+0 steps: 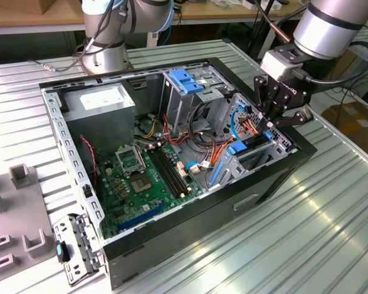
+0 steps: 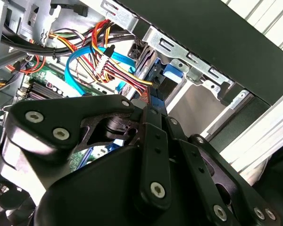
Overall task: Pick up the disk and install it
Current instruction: 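Insert the first disk wire, then insert the second disk wire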
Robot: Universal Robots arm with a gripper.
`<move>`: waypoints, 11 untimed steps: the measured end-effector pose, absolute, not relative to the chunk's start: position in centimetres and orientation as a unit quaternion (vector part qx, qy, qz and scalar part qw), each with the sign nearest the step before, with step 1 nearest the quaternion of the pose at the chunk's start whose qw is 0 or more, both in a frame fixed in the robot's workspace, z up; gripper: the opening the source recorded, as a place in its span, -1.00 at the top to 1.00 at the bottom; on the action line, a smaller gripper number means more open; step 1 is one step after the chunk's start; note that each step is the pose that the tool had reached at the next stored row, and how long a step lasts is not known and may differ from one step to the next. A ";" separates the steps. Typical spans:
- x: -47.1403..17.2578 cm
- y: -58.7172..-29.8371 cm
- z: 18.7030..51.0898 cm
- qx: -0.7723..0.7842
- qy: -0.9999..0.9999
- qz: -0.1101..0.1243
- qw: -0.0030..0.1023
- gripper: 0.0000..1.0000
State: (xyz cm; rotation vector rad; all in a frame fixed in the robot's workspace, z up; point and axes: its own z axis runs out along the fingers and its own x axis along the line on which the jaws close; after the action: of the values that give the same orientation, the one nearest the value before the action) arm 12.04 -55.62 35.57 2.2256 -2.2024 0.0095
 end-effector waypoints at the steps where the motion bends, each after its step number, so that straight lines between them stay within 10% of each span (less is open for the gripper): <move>1: 12.0 -55.6 35.6 0.711 -0.703 0.003 0.005 0.79; 11: 12.0 -55.6 35.6 0.711 -0.703 0.003 0.005 0.79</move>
State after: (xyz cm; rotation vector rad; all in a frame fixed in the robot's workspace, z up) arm 12.04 -55.62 35.65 2.2257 -2.2025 0.0092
